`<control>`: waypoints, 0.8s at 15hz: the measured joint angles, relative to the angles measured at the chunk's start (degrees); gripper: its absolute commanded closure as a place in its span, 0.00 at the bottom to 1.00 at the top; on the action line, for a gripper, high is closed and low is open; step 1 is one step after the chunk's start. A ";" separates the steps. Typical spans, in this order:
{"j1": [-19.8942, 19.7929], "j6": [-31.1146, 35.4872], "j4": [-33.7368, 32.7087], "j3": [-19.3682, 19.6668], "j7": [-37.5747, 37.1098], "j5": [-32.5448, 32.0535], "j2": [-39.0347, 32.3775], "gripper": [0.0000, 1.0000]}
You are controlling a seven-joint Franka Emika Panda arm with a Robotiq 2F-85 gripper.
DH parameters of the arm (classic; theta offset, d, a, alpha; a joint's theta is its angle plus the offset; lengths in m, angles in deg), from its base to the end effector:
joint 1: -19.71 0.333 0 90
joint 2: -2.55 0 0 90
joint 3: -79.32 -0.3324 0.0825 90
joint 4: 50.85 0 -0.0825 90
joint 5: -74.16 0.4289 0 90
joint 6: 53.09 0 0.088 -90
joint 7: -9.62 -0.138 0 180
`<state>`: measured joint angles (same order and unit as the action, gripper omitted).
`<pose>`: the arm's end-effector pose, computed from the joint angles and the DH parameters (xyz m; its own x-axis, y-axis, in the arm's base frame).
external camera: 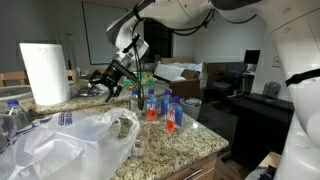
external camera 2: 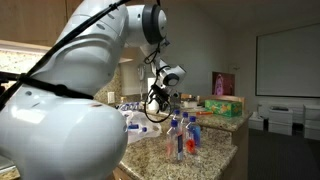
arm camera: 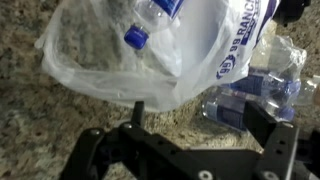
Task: Put the bottles in the plastic
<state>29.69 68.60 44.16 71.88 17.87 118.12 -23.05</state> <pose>0.6850 0.2570 0.3357 0.9990 0.0322 -0.0322 0.0036 -0.7606 -0.6493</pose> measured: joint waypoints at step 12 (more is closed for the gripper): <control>1.85 33.66 25.12 3.85 -20.20 -29.79 20.04 0.00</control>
<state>31.53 102.26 69.28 75.73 -2.32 88.32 -3.02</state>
